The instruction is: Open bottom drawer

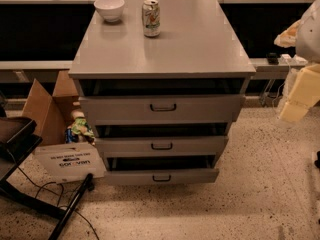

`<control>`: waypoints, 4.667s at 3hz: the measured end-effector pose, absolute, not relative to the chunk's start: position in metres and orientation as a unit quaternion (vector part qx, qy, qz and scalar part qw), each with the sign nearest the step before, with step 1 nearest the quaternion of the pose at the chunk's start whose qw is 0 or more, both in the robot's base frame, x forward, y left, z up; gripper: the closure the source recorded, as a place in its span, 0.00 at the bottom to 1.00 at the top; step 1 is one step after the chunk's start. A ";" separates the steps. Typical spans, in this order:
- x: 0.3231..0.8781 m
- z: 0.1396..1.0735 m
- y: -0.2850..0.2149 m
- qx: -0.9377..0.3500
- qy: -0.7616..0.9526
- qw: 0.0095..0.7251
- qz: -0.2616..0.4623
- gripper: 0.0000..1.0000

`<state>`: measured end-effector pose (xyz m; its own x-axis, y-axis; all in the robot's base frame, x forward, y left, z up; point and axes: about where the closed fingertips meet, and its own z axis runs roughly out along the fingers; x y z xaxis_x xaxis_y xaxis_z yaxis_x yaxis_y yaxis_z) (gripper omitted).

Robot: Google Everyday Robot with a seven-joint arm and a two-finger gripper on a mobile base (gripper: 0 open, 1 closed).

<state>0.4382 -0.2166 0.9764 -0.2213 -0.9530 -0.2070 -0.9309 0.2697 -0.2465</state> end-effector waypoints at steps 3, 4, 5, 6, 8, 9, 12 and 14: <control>0.433 0.980 -0.224 -0.572 0.793 0.157 -0.139 0.00; 0.442 0.891 -0.245 -0.558 0.810 0.120 -0.138 0.00; 0.454 0.804 -0.255 -0.564 0.810 0.087 -0.133 0.00; 0.468 0.733 -0.255 -0.575 0.805 0.072 -0.126 0.00; 0.475 0.702 -0.231 -0.578 0.805 0.088 -0.098 0.00; 0.483 0.627 -0.205 -0.588 0.801 0.072 -0.082 0.00; 0.537 0.426 -0.182 -0.550 0.831 0.053 -0.067 0.00; 0.529 0.386 -0.170 -0.565 0.823 0.032 -0.044 0.00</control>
Offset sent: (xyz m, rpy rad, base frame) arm -0.0061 -0.0032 0.0750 -0.2088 -0.1783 -0.0521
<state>0.5291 -0.1702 0.3860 -0.3599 -0.9330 -0.0033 -0.9274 0.3581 -0.1085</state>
